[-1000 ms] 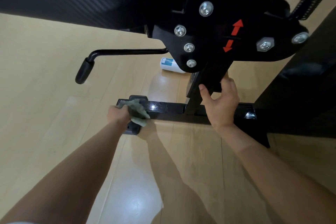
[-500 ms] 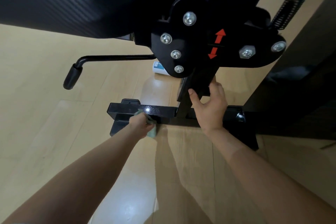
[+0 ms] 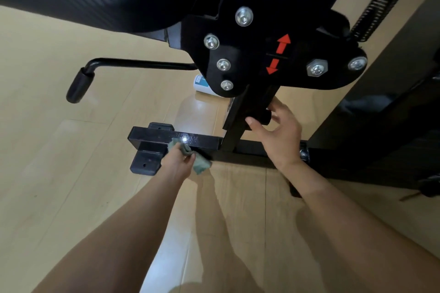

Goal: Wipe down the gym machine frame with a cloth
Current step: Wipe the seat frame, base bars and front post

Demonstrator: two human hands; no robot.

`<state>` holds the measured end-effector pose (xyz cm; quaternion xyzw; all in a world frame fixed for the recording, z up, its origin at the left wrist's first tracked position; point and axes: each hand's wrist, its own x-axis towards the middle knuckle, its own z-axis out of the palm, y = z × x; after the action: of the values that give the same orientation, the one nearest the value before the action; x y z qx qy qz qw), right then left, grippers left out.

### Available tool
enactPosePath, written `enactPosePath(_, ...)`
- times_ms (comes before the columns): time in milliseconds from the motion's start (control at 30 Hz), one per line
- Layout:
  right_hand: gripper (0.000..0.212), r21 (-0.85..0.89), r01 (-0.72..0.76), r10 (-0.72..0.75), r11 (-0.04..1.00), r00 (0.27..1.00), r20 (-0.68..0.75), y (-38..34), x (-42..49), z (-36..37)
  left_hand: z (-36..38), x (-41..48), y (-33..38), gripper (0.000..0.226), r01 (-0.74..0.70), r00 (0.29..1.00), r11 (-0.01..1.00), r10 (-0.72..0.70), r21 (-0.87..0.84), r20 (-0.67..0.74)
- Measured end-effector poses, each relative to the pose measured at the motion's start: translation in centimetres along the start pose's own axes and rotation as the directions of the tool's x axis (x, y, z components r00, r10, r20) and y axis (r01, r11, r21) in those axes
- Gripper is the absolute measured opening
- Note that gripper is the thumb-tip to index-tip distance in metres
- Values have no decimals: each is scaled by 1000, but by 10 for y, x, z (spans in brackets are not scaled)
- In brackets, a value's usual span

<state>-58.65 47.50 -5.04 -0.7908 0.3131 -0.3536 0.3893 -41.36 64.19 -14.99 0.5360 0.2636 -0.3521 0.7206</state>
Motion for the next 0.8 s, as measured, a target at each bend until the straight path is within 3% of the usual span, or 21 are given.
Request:
enactPosePath(167,65,80,-15,17,997,1000,-14,-4,-3,7,-18,9,16,8,-84,996,994,82,-70,-34)
enactPosePath(300,60,48,16,-15,999,1000,-16,1,-1,10,-33,11,32,37,-110,987,954,72,-277,-145)
enactPosePath(467,60,2,43,-43,999,999,-3,8,1,8,-37,8,45,41,-129,983,887,57,-443,-172)
enactPosePath(600,60,4,41,-42,999,999,15,13,3,6,-29,-1,34,39,-78,994,881,33,-466,-104)
enactPosePath(700,60,6,38,-38,999,998,40,14,5,4,-12,-15,7,15,7,995,916,-47,-400,-91)
enactPosePath(800,58,-37,60,-58,997,996,62,14,9,1,10,-29,-22,17,68,996,954,-80,-291,-31)
